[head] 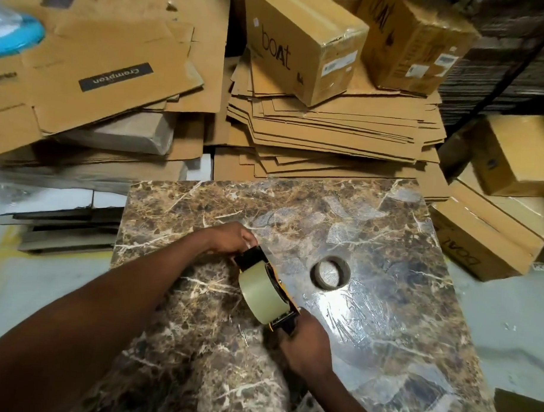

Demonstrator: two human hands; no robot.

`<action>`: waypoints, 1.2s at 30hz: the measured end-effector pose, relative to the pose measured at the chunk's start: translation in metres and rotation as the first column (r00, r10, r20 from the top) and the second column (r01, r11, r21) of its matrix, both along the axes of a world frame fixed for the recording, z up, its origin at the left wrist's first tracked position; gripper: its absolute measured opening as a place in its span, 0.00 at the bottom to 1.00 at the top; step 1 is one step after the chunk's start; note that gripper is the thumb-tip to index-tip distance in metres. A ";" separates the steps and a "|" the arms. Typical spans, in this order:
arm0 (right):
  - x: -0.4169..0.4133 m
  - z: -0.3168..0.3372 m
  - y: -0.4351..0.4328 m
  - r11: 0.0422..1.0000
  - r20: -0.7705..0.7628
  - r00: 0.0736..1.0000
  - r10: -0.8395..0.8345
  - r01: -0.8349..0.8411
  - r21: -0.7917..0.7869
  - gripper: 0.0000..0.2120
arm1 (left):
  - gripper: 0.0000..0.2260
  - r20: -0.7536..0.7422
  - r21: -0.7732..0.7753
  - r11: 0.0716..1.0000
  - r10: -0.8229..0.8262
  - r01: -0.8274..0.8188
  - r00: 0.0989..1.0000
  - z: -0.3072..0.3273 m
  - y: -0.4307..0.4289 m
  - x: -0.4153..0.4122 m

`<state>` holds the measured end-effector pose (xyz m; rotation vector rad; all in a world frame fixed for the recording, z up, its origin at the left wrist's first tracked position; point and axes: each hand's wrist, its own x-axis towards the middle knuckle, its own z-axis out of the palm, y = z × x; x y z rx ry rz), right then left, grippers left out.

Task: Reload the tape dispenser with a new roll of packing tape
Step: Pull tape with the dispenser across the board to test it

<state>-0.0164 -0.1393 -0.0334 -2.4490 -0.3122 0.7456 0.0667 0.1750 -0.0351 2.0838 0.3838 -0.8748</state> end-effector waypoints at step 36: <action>0.049 -0.017 0.059 0.906 0.065 0.946 0.318 -0.283 -0.313 0.20 | 0.65 0.020 0.665 0.724 -0.259 0.180 0.966 -0.047 0.031 0.067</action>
